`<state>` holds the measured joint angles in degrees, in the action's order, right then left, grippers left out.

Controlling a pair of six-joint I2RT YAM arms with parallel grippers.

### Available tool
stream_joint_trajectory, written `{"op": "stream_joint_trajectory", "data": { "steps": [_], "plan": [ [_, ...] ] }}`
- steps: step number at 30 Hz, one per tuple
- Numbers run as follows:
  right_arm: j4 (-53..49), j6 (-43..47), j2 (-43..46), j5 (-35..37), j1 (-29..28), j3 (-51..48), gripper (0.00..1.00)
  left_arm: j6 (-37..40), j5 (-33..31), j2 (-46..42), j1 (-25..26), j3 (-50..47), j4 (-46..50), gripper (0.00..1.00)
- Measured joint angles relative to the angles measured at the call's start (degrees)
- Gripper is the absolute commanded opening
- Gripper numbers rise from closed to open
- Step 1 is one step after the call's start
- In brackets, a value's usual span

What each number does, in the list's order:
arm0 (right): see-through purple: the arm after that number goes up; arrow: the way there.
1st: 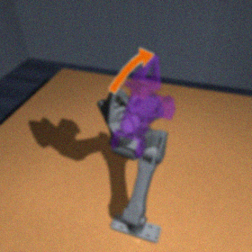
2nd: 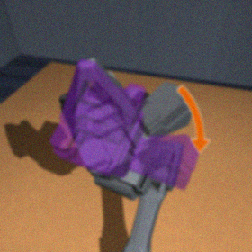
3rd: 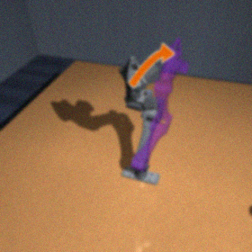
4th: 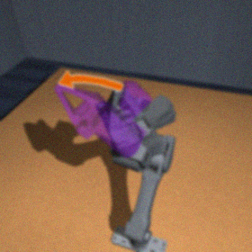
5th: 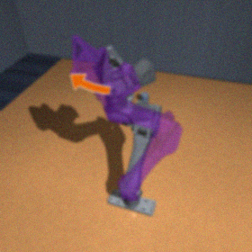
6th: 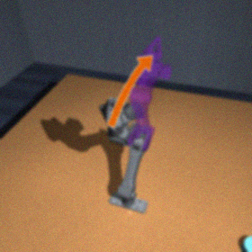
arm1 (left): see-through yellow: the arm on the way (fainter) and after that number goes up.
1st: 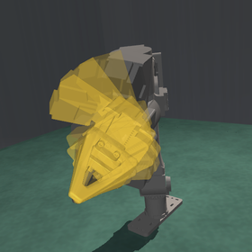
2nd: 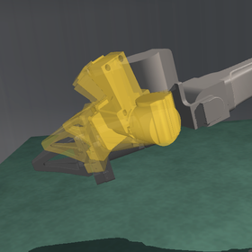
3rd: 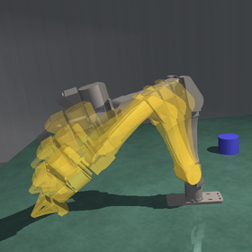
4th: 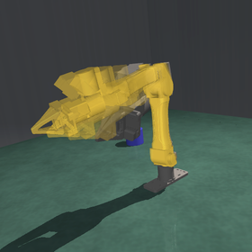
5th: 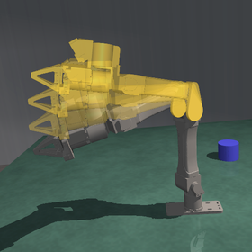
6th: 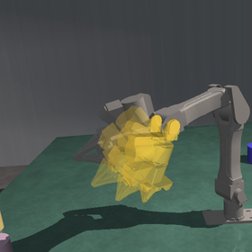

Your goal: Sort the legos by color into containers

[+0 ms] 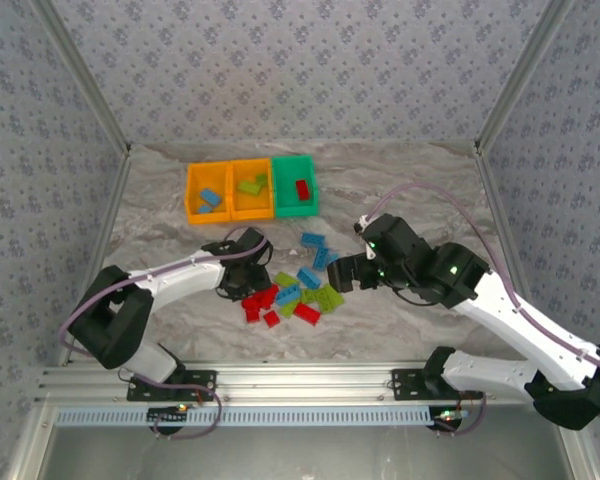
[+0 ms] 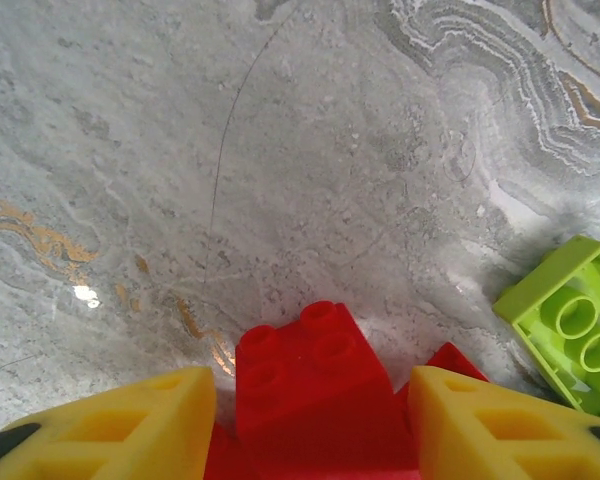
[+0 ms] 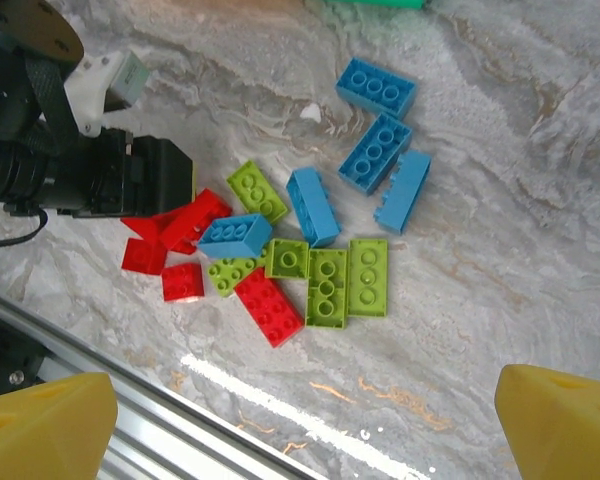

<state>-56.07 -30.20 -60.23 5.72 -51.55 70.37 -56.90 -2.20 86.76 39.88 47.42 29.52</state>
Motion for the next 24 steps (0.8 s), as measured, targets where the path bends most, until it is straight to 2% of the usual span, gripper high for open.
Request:
{"op": "stream_joint_trajectory", "data": {
  "steps": [4,10,14,18,20,24],
  "plan": [
    [-0.4,-0.4,-2.2,-0.2,-1.4,0.2,1.0,-0.2,0.2,1.4,0.0,0.0,-0.5,0.44],
    [-0.7,-0.4,-5.3,-1.8,-3.1,1.0,1.0,-0.3,-0.1,1.5,0.0,0.2,0.1,0.3],
    [-0.3,-0.4,-6.0,-2.1,-3.4,1.4,1.0,1.2,-0.9,1.4,0.0,2.9,2.8,0.27],
    [0.0,-0.5,-4.9,-0.1,-3.3,1.9,1.0,4.4,-3.2,1.5,0.0,12.1,5.5,0.27],
    [0.1,-0.6,-3.4,1.5,-3.2,1.9,1.0,7.2,-4.8,2.8,-0.1,20.1,6.7,0.27],
    [0.1,-1.6,0.2,4.3,-2.6,1.9,1.0,13.7,-9.1,11.4,-0.8,38.6,5.9,0.26]
  ]
}}
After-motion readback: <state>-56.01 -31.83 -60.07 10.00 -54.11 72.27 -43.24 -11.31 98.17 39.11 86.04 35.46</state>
